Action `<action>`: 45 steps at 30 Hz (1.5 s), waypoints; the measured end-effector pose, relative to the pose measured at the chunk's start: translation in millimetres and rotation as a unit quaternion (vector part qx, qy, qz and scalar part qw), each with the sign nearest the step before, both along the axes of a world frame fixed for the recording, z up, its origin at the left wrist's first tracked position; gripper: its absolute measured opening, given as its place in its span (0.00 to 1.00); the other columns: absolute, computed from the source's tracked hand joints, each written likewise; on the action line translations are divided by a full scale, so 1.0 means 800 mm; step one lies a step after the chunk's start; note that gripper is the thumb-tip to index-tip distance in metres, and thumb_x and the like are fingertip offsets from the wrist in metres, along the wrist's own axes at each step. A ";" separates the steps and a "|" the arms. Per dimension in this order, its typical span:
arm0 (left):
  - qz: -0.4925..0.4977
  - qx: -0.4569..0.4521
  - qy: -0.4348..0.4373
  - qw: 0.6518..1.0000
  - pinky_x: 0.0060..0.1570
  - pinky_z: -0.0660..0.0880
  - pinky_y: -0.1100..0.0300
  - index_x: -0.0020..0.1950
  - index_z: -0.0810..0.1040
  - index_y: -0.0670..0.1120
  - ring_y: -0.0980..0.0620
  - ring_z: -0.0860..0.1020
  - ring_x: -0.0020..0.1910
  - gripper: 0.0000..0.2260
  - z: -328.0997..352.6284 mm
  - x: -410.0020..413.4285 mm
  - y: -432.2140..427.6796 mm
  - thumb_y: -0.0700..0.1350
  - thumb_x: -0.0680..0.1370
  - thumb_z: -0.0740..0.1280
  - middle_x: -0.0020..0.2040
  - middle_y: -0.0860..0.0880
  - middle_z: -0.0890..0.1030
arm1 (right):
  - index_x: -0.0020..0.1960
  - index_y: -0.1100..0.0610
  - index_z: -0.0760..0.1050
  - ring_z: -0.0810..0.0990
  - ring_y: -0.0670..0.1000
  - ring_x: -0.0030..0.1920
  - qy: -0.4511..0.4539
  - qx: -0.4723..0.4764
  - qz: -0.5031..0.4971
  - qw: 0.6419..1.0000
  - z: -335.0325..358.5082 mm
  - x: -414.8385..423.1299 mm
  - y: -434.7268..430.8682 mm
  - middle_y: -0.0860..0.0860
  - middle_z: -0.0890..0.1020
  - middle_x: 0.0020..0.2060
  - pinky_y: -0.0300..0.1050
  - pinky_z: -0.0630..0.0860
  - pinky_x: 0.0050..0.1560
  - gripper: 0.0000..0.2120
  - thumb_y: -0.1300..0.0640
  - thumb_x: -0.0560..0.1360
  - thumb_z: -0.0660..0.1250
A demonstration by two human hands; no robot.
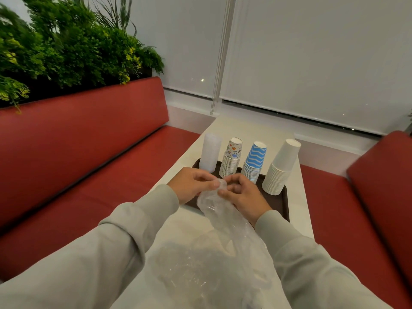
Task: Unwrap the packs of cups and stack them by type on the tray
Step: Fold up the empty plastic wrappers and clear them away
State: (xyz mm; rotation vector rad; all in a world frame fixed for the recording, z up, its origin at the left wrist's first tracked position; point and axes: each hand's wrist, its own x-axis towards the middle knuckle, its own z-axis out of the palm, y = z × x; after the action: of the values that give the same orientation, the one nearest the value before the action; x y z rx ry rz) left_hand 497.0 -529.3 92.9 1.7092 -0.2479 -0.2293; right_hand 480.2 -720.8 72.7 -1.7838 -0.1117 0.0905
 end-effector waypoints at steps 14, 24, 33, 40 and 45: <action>0.156 -0.075 0.018 0.985 0.36 0.79 0.57 0.44 0.83 0.41 0.49 0.79 0.38 0.05 -0.012 0.012 0.015 0.43 0.77 0.72 0.39 0.45 0.82 | 0.45 0.47 0.85 0.79 0.43 0.42 0.017 -0.122 -0.034 0.992 -0.008 -0.016 -0.009 0.44 0.86 0.41 0.38 0.76 0.47 0.05 0.47 0.75 0.72; 0.087 -0.025 0.046 0.995 0.43 0.83 0.54 0.56 0.80 0.52 0.48 0.82 0.51 0.14 0.001 0.003 0.014 0.53 0.73 0.75 0.54 0.48 0.81 | 0.43 0.46 0.83 0.83 0.45 0.45 0.004 -0.103 -0.055 0.993 -0.011 -0.016 -0.009 0.44 0.86 0.41 0.41 0.77 0.51 0.03 0.51 0.76 0.73; 0.079 0.079 -0.044 0.993 0.51 0.81 0.51 0.45 0.84 0.53 0.45 0.82 0.50 0.02 -0.018 0.014 0.014 0.46 0.75 0.74 0.48 0.49 0.84 | 0.53 0.47 0.77 0.82 0.45 0.42 0.035 -0.086 -0.038 0.995 -0.009 -0.018 -0.011 0.50 0.85 0.42 0.42 0.78 0.50 0.17 0.55 0.68 0.80; 0.033 0.050 0.006 0.998 0.60 0.78 0.48 0.51 0.83 0.52 0.48 0.77 0.59 0.07 -0.010 0.018 0.020 0.44 0.81 0.65 0.55 0.50 0.81 | 0.48 0.49 0.80 0.79 0.45 0.43 -0.002 -0.186 -0.080 0.979 -0.012 -0.016 -0.019 0.48 0.82 0.43 0.34 0.74 0.44 0.10 0.60 0.71 0.77; 0.022 0.014 0.020 0.999 0.56 0.80 0.54 0.50 0.83 0.48 0.48 0.80 0.56 0.06 -0.009 0.017 0.019 0.40 0.79 0.68 0.53 0.47 0.82 | 0.47 0.49 0.82 0.80 0.47 0.45 -0.013 -0.212 -0.093 0.973 -0.007 -0.012 -0.022 0.47 0.83 0.43 0.38 0.76 0.48 0.07 0.59 0.71 0.75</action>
State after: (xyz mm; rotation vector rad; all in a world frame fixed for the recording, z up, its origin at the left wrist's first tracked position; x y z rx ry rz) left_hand 510.2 -513.7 85.4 1.7336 -0.1785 -0.2359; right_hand 470.6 -738.7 67.2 -2.2131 0.0621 -0.0477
